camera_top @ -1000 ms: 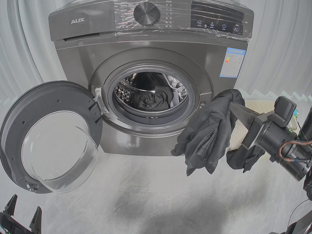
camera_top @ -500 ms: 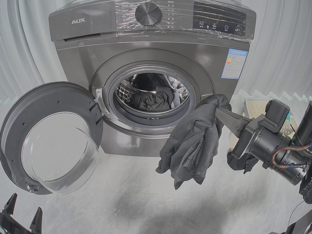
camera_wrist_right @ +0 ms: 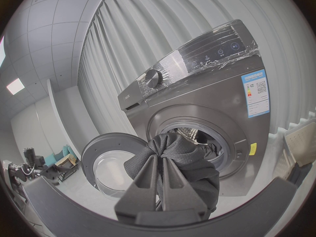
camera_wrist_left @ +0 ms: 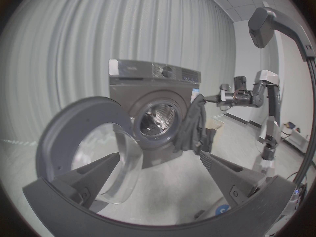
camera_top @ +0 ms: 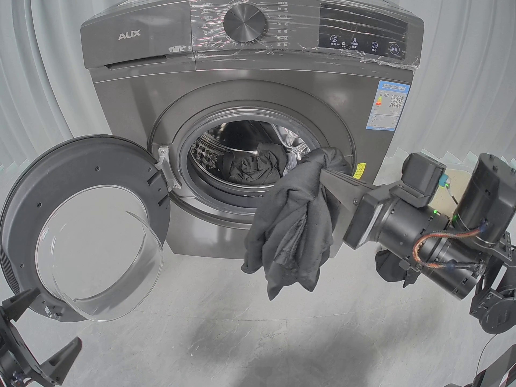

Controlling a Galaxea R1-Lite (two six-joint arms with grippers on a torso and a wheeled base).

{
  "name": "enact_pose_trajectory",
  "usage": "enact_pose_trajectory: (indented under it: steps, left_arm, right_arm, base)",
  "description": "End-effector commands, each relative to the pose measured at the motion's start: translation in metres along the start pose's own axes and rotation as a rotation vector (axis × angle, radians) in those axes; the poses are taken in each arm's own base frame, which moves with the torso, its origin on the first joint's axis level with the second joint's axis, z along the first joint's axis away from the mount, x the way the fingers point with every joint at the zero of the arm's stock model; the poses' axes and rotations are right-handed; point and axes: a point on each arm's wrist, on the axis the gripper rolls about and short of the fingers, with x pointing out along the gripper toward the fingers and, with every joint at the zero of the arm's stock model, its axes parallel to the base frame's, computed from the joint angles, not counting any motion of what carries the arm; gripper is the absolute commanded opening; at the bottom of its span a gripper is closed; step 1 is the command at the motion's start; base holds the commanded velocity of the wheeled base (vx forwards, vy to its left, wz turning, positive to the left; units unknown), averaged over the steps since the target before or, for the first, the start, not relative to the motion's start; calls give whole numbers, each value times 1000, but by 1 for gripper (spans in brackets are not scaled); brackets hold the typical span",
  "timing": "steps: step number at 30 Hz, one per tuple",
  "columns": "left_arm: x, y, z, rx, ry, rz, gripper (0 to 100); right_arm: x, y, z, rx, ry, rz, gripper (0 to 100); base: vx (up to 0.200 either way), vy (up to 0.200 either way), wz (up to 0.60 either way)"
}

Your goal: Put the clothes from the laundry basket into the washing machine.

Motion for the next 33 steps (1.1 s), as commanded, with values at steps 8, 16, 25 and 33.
enact_pose_trajectory:
  steps: [8, 16, 25, 33]
  left_arm:
    - [112, 15, 13, -32, 192, -407, 100]
    - [153, 6, 11, -40, 257, -505, 100]
    - [184, -8, 8, -44, 269, -586, 100]
    - [217, -9, -3, -58, 268, -582, 100]
  right_arm:
    - [58, 12, -16, 35, -33, 26, 0]
    - [67, 15, -9, 44, -76, 28, 0]
    - [67, 13, -8, 44, -81, 8, 0]
    - [67, 13, -8, 46, -82, 9, 0]
  base:
    - [0, 0, 0]
    - [0, 0, 0]
    - [0, 0, 0]
    - [0, 0, 0]
